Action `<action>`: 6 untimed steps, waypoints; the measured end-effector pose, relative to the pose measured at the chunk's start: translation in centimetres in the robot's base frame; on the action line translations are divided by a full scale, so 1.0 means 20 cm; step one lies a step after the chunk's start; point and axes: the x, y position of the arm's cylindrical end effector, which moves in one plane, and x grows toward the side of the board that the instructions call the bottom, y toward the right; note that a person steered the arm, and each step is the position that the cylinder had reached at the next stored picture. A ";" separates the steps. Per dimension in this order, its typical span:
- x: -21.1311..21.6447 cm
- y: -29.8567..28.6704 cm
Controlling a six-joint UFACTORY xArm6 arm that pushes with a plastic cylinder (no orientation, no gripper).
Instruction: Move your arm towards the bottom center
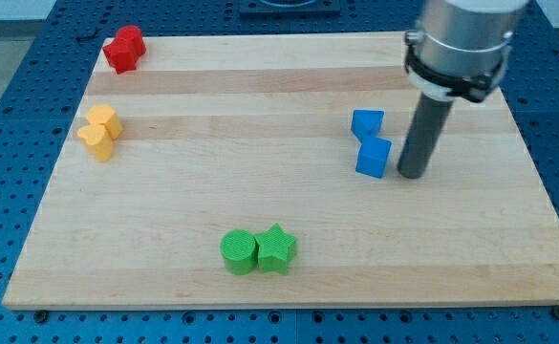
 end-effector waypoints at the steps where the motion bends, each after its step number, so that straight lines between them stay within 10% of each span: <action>1: -0.07 -0.07; 3: -0.05 0.11; 6: 0.51 0.02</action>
